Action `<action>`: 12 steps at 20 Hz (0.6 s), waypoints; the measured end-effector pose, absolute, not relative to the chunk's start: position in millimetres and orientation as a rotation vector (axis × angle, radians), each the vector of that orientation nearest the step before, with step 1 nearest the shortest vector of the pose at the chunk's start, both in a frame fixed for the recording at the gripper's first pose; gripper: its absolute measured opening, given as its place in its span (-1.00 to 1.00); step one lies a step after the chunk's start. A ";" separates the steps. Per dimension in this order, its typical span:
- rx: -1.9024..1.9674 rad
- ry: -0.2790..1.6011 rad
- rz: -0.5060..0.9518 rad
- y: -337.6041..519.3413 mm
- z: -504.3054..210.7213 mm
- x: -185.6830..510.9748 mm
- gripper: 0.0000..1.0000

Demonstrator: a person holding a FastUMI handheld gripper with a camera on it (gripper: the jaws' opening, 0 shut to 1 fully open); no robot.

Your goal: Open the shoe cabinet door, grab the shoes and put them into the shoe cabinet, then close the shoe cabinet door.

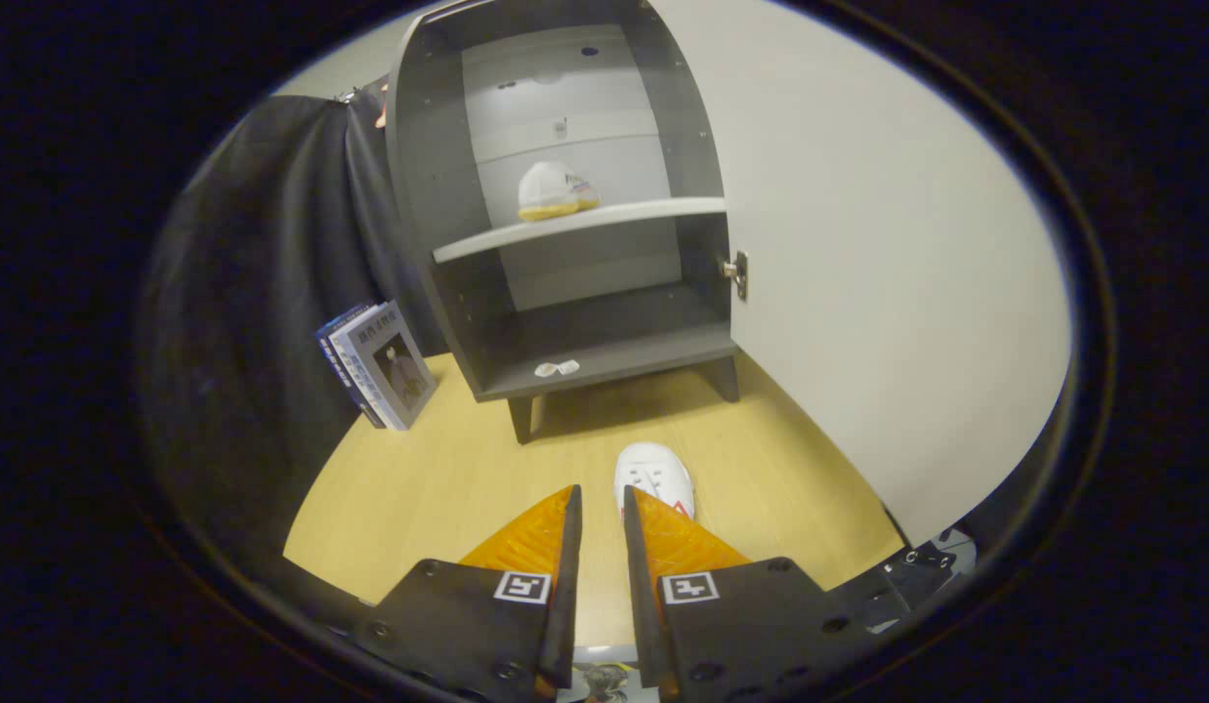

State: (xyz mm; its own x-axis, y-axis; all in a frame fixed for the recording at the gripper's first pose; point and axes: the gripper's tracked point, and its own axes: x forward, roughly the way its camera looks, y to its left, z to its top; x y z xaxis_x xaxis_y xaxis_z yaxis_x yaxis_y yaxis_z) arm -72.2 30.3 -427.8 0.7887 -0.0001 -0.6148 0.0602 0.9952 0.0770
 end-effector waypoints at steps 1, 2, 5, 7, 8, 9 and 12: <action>0.093 0.685 -0.050 26.9 -448.6 -71.6 -0.45; 0.095 0.710 -0.061 24.2 -468.8 -71.0 -0.46; 0.104 0.792 -0.077 21.2 -524.6 -70.3 -0.46; 0.103 0.823 -0.080 20.7 -550.3 -69.2 -0.45; 0.103 0.832 -0.080 20.3 -558.5 -67.9 -0.46; 0.109 0.834 -0.080 21.3 -564.7 -66.8 -0.46; 0.109 0.803 -0.082 23.1 -574.9 -55.9 -0.46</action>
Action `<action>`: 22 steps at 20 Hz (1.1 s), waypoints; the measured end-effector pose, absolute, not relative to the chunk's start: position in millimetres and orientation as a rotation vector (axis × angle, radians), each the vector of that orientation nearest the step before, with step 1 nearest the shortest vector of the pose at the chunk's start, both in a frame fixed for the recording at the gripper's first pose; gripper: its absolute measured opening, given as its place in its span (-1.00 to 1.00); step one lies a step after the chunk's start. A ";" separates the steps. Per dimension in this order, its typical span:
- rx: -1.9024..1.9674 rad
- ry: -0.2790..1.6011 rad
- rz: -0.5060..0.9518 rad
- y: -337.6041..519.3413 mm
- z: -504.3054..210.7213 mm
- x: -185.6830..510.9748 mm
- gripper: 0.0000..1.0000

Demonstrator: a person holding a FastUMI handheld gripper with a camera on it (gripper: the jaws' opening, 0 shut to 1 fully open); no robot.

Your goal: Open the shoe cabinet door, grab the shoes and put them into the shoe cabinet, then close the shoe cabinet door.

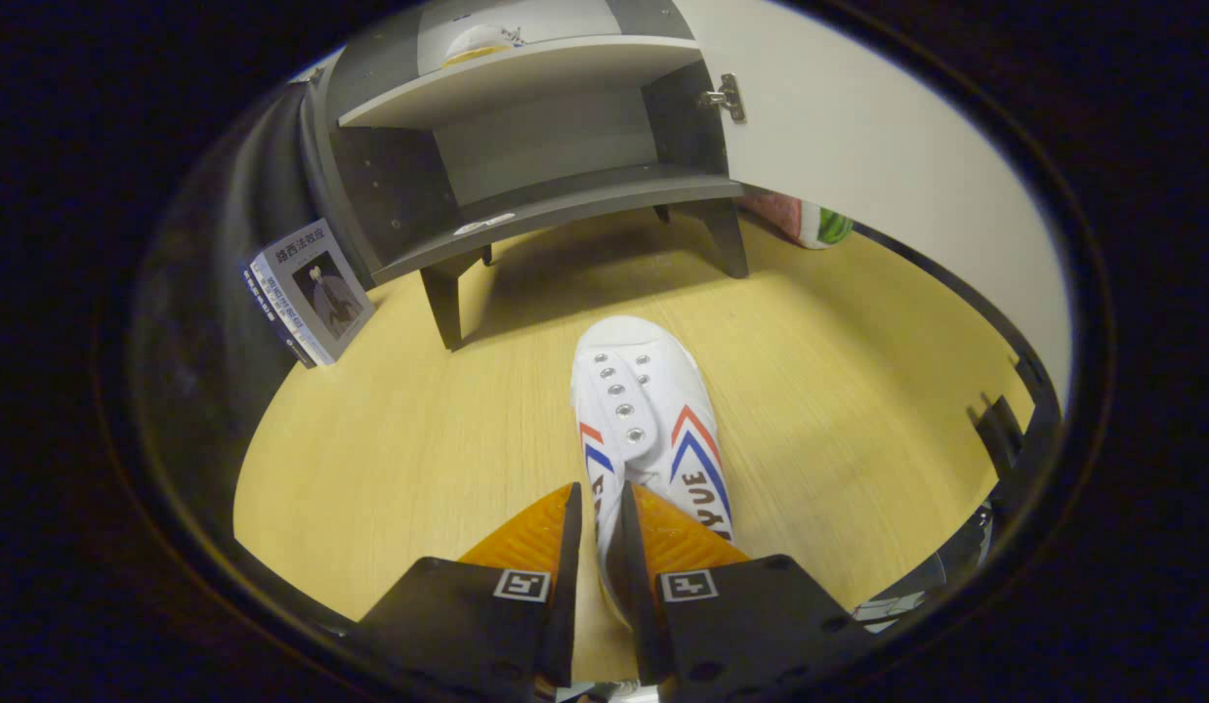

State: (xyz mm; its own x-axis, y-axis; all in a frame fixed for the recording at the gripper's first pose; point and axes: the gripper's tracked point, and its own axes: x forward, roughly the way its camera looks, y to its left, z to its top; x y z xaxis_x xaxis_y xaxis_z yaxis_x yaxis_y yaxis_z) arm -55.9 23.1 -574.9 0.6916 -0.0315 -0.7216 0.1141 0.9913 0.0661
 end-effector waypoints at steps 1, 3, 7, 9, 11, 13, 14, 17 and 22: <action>0.097 0.789 -0.081 23.6 -577.0 -51.6 -0.46; 0.064 0.750 -0.091 21.0 -578.5 -41.8 -0.46; 0.014 0.679 -0.099 20.8 -580.0 -35.8 -0.47; -0.028 0.671 -0.091 21.2 -581.4 -36.0 -0.47; -0.055 0.677 -0.079 21.4 -582.8 -37.9 -0.47; -0.052 0.685 -0.073 20.4 -583.1 -39.0 -0.46; -0.025 0.680 -0.068 22.6 -578.8 -44.5 -0.46; 0.037 0.696 -0.052 20.7 -586.2 -38.7 -0.64; 0.028 0.704 -0.032 23.4 -582.3 -40.8 -0.93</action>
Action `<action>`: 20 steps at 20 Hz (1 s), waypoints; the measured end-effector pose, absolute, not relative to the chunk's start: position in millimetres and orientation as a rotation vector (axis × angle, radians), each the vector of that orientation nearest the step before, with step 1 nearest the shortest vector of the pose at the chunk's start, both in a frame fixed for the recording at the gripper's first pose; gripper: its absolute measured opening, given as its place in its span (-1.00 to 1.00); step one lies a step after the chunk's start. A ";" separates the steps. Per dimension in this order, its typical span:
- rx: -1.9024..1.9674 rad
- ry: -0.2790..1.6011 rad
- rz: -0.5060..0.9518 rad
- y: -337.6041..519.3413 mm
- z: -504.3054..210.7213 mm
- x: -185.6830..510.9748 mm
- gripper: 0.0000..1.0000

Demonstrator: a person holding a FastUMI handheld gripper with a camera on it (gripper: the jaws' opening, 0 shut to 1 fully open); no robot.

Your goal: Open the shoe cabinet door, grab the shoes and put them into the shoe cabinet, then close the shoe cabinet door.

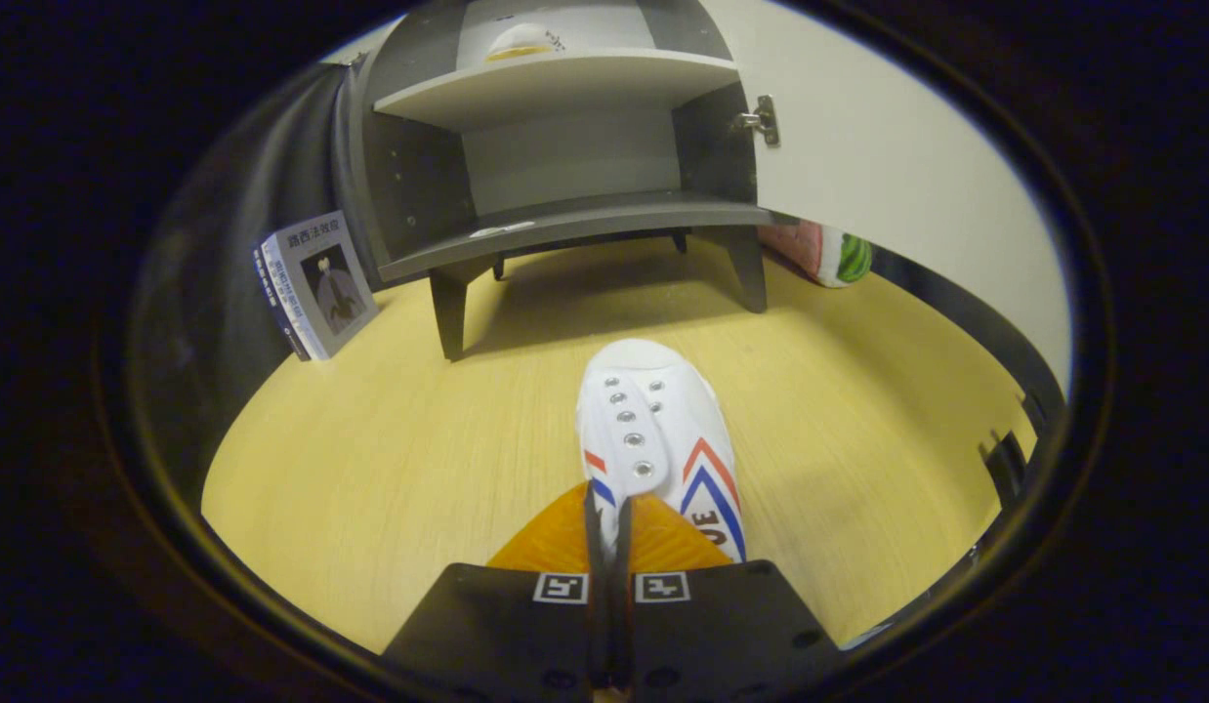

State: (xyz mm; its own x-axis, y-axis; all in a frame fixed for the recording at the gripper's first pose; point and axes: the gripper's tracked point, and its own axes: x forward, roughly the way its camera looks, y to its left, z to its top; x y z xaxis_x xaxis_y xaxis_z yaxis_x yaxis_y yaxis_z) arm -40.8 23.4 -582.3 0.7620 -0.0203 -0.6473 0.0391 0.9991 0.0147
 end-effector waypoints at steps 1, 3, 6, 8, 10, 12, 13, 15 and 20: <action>0.027 0.708 -0.029 23.6 -583.2 -41.0 -0.93; 0.025 0.720 -0.027 23.7 -582.0 -40.4 -0.94; 0.027 0.724 -0.016 25.7 -572.6 -38.0 -0.94; 0.046 0.706 -0.009 25.2 -560.3 -32.7 -0.94; 0.054 0.691 -0.011 22.4 -545.6 -29.4 -0.94; 0.048 0.675 -0.015 20.6 -528.4 -25.7 -0.95; 0.055 0.671 -0.015 21.0 -518.8 -24.7 -0.95; 0.072 0.646 -0.015 23.2 -494.1 -18.0 -0.95; 0.047 0.518 -0.028 30.9 -396.5 14.2 -0.95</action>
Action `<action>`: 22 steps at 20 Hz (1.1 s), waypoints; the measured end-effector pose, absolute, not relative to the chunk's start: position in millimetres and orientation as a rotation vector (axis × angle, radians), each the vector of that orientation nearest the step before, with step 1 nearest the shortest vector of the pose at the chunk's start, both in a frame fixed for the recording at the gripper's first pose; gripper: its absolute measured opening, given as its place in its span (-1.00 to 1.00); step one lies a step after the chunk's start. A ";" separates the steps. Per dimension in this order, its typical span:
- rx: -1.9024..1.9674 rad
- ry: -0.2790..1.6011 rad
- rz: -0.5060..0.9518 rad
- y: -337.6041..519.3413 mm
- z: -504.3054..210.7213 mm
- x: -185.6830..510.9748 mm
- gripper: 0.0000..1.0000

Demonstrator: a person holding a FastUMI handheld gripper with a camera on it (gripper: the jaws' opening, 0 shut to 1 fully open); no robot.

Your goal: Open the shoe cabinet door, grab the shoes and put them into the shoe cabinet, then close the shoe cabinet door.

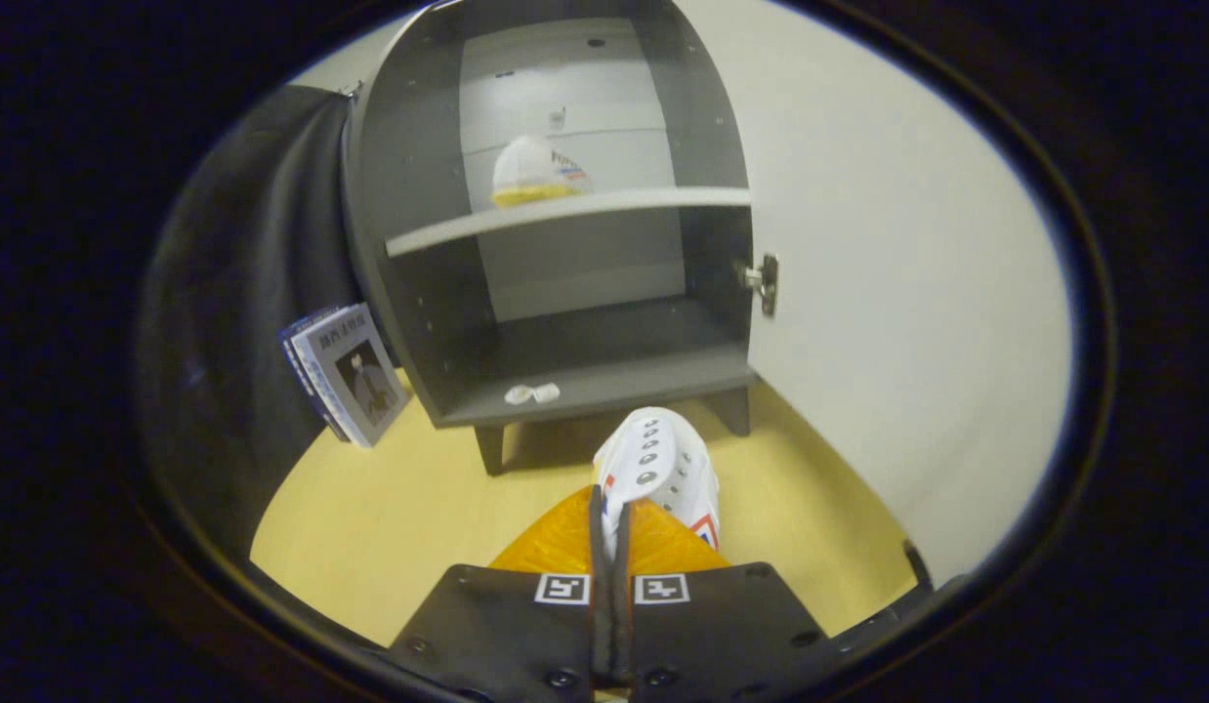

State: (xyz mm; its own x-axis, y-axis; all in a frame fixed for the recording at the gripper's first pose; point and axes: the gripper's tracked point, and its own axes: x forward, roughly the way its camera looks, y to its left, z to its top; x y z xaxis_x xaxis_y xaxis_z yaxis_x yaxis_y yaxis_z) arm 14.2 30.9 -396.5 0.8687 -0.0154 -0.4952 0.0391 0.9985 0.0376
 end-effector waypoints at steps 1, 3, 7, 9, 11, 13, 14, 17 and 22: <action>0.038 0.490 -0.035 30.8 -375.0 24.0 -0.95; 0.021 0.430 -0.044 34.4 -326.1 41.2 -0.95; -0.026 0.314 -0.041 47.8 -239.9 80.4 -0.95; -0.041 0.277 -0.039 46.6 -210.5 107.5 -0.95; -0.039 0.258 -0.041 39.7 -192.4 137.6 -0.95; -0.041 0.244 -0.038 32.0 -180.1 169.0 -0.96; -0.049 0.242 -0.034 28.4 -177.1 186.7 -0.96; -0.074 0.266 -0.008 21.4 -184.2 240.7 -0.96; -0.132 0.335 0.047 17.4 -215.8 313.5 -0.96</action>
State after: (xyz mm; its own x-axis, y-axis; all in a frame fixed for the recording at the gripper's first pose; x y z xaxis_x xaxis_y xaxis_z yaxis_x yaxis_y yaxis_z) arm 313.5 17.4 -215.8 0.9434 0.0243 -0.3309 -0.0680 0.9903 -0.1211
